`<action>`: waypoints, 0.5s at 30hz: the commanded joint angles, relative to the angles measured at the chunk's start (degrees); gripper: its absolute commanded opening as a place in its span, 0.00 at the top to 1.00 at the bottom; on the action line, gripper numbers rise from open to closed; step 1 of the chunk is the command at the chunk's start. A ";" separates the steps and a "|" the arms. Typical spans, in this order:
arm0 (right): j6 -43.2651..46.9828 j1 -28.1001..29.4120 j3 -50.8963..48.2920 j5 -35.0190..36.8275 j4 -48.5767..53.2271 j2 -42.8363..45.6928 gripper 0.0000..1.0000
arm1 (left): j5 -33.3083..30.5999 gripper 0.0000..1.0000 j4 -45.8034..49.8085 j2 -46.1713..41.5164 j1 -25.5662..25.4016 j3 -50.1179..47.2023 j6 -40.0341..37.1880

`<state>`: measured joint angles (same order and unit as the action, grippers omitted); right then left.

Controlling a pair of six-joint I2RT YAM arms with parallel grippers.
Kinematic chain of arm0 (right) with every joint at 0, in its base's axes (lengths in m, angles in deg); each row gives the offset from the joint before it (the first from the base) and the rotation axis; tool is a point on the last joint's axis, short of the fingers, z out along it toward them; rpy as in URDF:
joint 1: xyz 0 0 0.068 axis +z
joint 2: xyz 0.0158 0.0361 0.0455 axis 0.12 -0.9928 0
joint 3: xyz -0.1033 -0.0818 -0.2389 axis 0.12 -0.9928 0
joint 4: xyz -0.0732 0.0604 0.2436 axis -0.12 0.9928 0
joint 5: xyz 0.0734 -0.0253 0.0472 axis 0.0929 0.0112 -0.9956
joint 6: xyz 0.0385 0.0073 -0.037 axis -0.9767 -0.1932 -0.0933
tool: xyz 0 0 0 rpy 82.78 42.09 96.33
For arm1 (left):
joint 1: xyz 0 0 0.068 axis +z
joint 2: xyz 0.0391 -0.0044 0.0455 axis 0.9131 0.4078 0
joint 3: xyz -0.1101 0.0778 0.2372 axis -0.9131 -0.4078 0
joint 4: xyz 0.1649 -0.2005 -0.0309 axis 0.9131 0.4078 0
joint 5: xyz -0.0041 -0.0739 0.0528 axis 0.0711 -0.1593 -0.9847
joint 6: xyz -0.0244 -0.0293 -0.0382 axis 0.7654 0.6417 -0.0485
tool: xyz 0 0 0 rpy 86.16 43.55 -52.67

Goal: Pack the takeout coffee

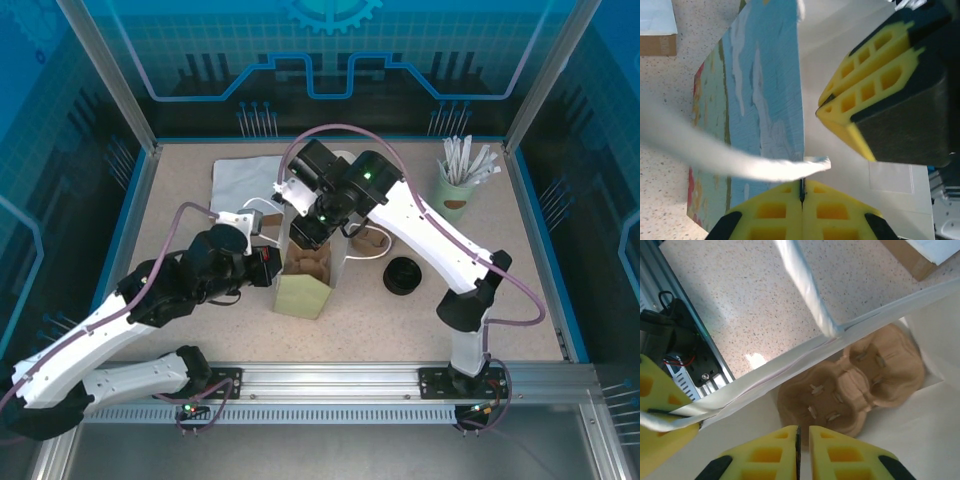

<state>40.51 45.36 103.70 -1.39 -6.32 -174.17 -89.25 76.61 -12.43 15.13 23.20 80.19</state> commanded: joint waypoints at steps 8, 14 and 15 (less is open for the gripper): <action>-3.38 0.76 -3.96 3.65 1.28 -1.07 0.89 | -6.22 1.00 -4.89 -3.85 1.82 -4.51 13.12; -4.53 0.84 -4.93 3.25 1.38 -3.14 0.89 | -4.89 1.00 -7.30 -5.12 2.21 -7.90 15.29; -4.94 0.77 -4.90 3.36 1.22 -3.41 0.89 | -4.59 1.00 -7.57 -4.99 2.29 -8.05 15.30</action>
<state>37.30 45.36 99.09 1.23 -6.06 -175.88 -93.14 72.24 -16.87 17.10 15.76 93.43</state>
